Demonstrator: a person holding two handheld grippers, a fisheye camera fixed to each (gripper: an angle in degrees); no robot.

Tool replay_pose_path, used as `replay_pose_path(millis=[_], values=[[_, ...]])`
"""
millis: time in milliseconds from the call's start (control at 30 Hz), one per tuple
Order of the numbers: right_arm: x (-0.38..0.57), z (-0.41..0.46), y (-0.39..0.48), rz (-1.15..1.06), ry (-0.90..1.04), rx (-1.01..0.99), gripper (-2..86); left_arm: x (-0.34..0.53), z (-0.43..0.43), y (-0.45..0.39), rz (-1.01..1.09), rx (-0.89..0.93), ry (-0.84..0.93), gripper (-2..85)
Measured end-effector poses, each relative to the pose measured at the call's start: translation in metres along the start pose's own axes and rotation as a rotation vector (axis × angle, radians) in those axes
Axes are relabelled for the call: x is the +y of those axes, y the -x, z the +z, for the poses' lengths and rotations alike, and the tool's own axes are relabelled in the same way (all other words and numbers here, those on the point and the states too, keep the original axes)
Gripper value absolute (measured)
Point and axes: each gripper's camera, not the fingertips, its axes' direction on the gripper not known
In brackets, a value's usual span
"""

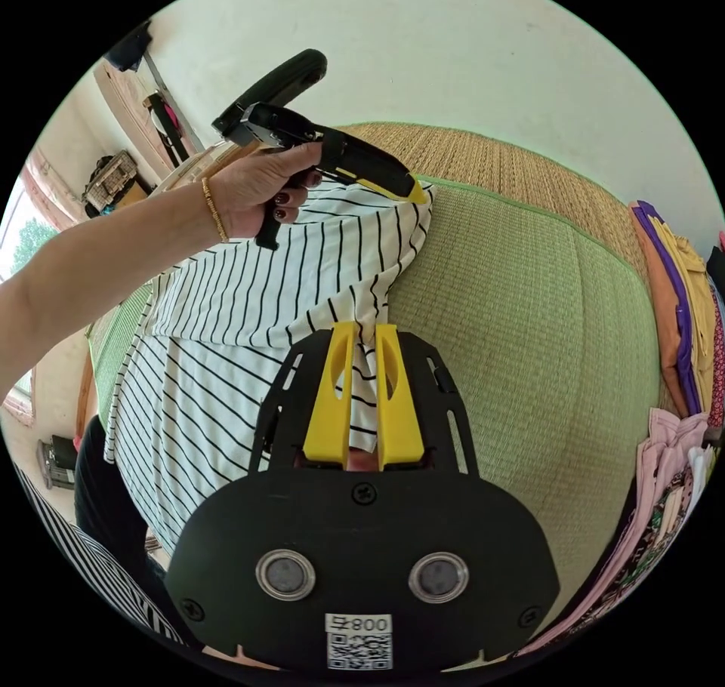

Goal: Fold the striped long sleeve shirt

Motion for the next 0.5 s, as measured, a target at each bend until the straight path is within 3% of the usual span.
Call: replay_pose_path(millis=[300, 500], values=[[0.077, -0.012, -0.049, 0.105, -0.142, -0.083, 1.7, -0.069, -0.026, -0.039, 0.007, 0.068, -0.141, 0.5], [0.125, 0.008, -0.106, 0.243, -0.172, -0.165, 1.4, -0.130, -0.010, -0.063, 0.010, 0.076, -0.104, 0.3]])
